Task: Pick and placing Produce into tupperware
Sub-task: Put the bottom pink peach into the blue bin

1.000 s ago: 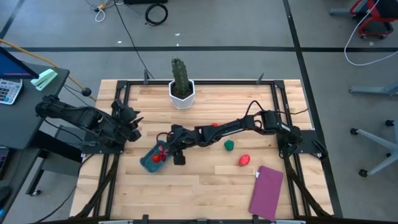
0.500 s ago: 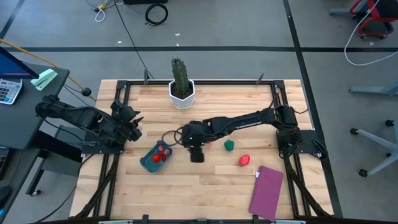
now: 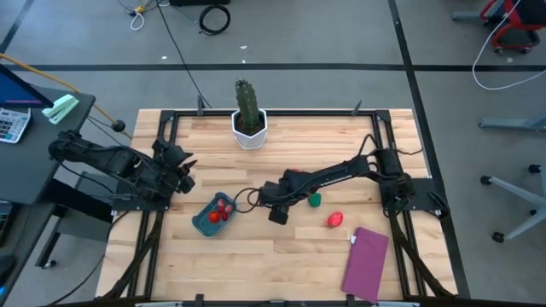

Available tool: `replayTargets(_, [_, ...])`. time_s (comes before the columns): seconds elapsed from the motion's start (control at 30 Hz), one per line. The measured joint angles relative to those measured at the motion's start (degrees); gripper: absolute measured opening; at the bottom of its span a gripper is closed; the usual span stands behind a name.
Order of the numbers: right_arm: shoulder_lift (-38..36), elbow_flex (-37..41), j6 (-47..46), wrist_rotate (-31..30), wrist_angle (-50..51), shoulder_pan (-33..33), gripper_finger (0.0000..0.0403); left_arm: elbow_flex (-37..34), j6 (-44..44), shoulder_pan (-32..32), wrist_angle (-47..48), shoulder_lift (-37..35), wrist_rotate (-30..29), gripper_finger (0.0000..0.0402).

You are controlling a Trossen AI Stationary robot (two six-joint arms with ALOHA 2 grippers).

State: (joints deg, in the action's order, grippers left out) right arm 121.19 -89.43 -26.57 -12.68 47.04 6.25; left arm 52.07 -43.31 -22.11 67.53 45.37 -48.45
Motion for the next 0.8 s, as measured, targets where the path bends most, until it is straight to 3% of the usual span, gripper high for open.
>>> replayTargets(0.17, [-0.29,4.00,-6.79,-4.86,-0.31,-1.16,0.0187,0.00,0.00,0.00,-0.01,0.06,0.02,0.0115])
replayTargets(0.8, [-0.57,4.18,-7.45,-2.92,1.59,-1.19,0.0187,0.00,0.00,0.02,-0.01,0.06,0.01,0.0114])
